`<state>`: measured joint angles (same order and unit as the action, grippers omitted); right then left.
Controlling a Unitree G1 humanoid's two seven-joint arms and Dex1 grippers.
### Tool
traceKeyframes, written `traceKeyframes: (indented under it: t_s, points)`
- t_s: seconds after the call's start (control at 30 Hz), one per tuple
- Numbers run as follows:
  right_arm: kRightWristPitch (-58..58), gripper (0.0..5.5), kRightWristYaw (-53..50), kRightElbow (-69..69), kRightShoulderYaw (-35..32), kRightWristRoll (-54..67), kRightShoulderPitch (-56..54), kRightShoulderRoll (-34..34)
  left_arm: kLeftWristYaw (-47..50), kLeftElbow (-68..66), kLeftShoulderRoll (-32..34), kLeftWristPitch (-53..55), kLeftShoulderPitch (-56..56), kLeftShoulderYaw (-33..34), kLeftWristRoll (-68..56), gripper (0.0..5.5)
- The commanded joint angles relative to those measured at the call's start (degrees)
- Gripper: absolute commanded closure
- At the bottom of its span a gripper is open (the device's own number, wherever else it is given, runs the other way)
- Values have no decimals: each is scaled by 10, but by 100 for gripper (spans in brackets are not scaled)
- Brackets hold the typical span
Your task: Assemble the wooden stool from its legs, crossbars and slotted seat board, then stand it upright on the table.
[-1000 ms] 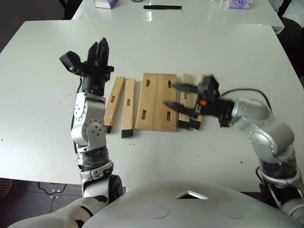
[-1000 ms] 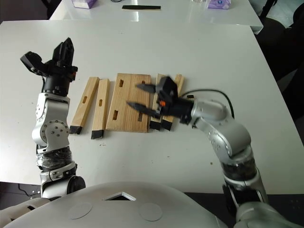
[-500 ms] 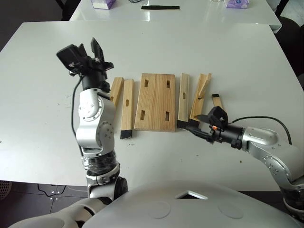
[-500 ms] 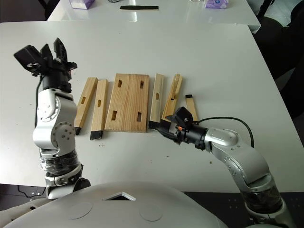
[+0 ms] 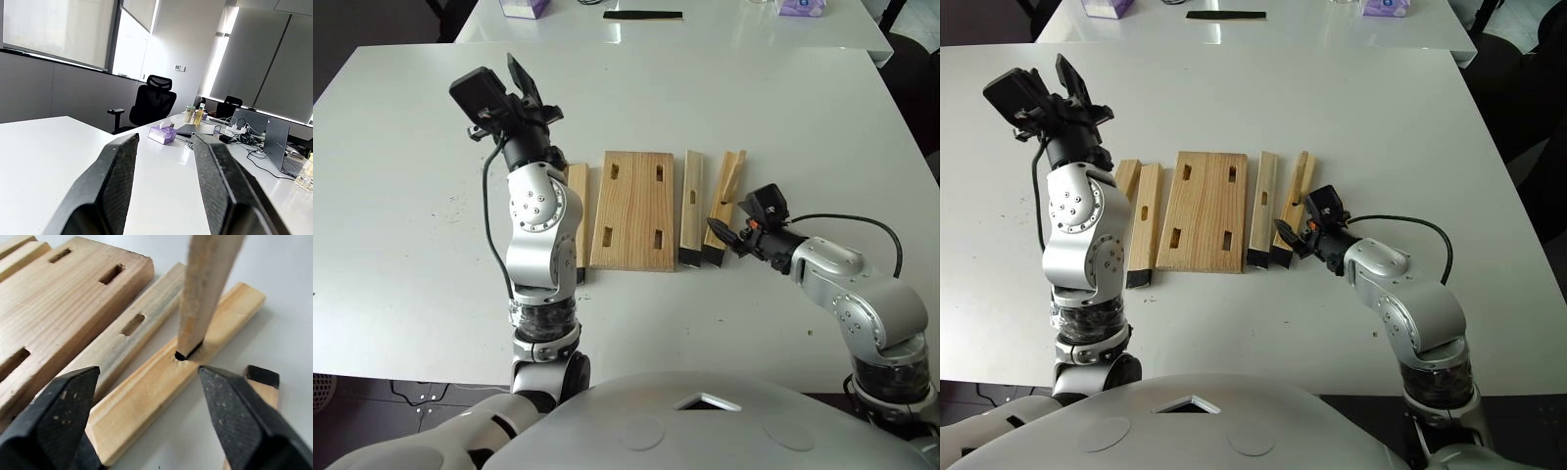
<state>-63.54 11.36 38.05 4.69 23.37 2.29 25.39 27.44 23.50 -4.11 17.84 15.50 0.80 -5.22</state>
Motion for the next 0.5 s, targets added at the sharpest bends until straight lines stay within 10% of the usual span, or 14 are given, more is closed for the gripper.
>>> traceKeyframes:
  t_s: [0.03,0.5]
  points:
    - [-9,178,-8,14,4,-10,23,-4,-3,-26,-36,-8,17,11,-7,347]
    - [26,178,-60,-65,53,-79,15,-72,-40,-80,-33,-25,49,34,-17,347]
